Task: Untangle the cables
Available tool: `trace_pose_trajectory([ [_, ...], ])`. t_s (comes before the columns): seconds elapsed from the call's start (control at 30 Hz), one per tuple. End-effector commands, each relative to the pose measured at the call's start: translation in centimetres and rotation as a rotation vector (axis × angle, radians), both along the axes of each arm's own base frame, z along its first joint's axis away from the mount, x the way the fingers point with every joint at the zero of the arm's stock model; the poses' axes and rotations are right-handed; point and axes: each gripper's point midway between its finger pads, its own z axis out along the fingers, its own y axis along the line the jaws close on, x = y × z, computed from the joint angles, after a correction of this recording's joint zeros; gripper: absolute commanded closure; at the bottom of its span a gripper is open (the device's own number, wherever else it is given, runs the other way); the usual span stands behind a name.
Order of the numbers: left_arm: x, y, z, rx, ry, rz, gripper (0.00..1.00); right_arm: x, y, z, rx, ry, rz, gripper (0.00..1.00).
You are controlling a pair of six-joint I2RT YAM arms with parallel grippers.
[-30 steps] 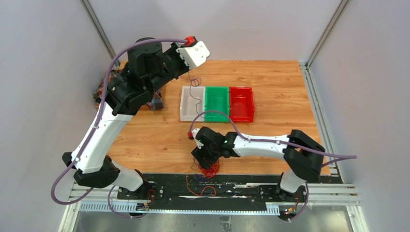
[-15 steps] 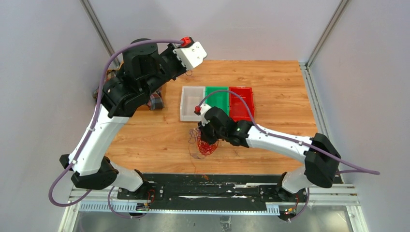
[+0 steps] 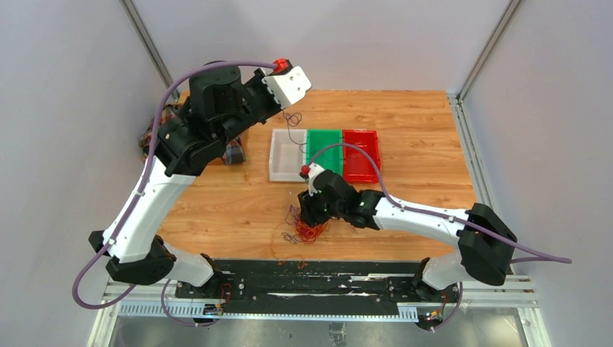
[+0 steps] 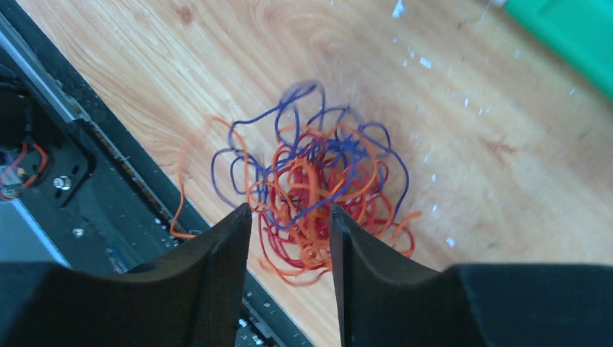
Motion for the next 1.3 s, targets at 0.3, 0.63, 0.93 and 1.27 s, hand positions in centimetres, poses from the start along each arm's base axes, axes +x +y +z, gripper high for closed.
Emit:
trace_pose_trajectory([
  [0.3,0.5,-3.4,-4.2,-0.073,0.166,-0.067,1.00,4.9,-7.4,8.9,0.227,-0.156,-0.244,0.29],
  [0.63,4.2,-4.4,-9.5,0.021,0.201,0.004,1.00,7.5,-14.0,8.6,0.229,-0.182,-0.471,0.34],
  [0.93,7.6,-1.8,-8.4,-0.002,0.147,0.101,1.00,7.6,-14.8,6.9,0.210,-0.146,-0.519,0.40],
  [1.27,8.5,-0.9,-12.3,0.016,0.212,0.115,1.00,7.5,-14.5,5.6,0.216,-0.109,-0.526,0.46],
])
